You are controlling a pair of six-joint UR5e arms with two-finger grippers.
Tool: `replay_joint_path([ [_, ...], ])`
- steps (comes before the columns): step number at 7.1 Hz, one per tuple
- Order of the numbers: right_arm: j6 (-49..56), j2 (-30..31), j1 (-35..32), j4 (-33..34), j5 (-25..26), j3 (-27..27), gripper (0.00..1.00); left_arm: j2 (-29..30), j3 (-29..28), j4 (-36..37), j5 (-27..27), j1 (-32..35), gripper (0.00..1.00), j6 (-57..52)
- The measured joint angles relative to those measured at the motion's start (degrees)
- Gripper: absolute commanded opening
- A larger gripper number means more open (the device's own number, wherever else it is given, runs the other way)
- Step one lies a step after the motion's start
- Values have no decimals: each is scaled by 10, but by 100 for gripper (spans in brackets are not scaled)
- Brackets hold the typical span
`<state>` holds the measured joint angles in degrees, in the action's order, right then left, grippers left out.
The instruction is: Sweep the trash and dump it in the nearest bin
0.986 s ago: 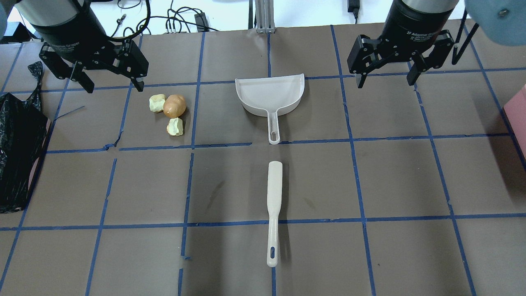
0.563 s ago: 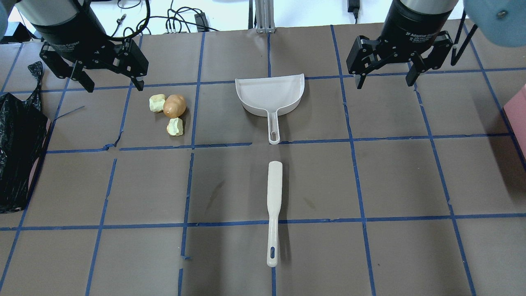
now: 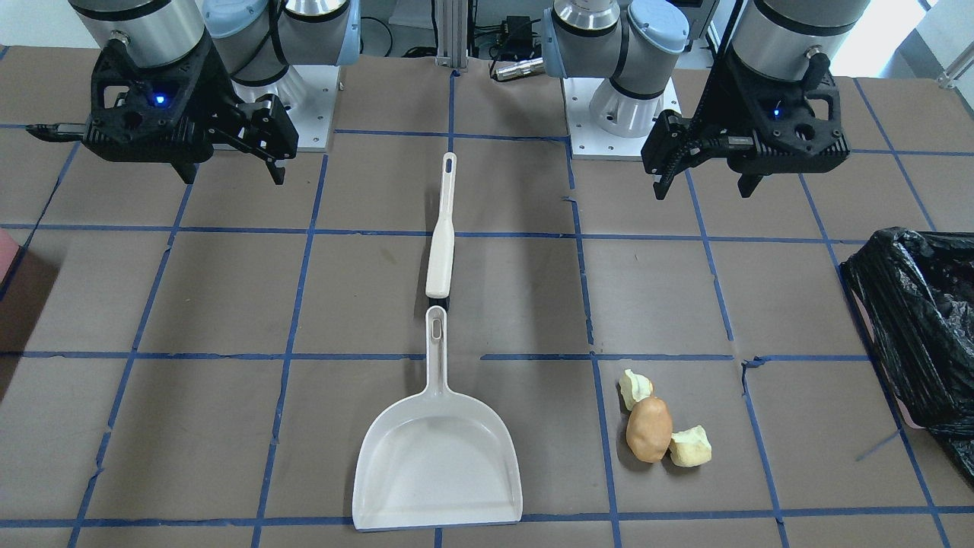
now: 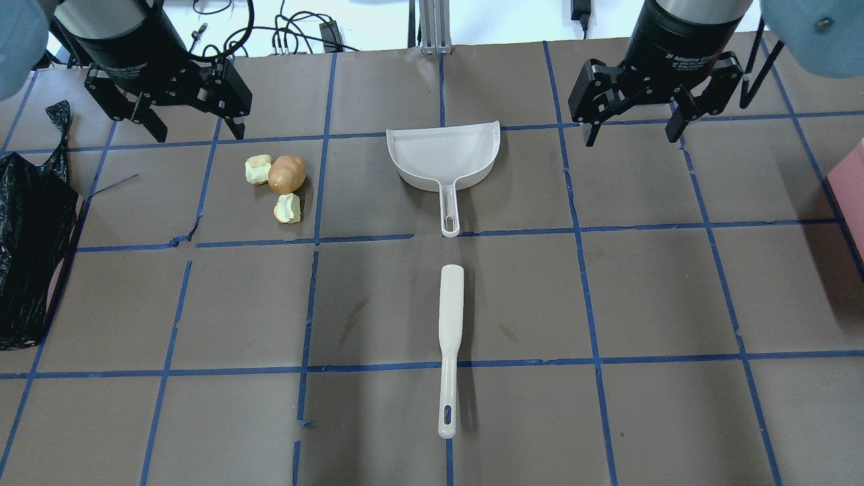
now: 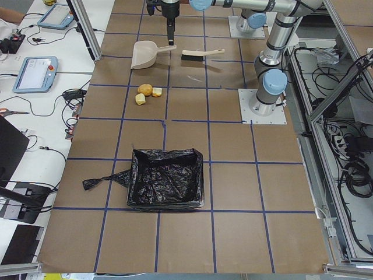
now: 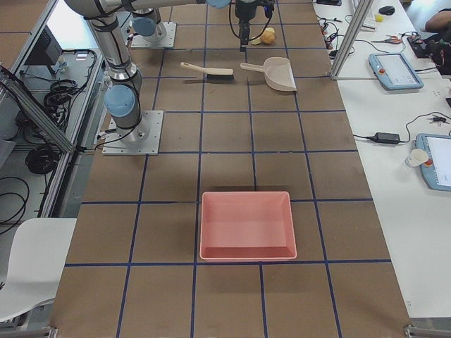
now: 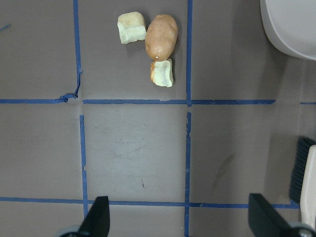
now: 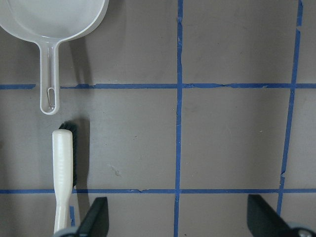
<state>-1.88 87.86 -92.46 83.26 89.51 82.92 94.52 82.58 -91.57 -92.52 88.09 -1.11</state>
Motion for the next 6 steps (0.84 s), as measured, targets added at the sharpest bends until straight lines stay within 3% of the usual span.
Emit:
replay_joint_path([
  [6,2,0,0,0,0,6,100,113,26,175,62,102,100,28],
])
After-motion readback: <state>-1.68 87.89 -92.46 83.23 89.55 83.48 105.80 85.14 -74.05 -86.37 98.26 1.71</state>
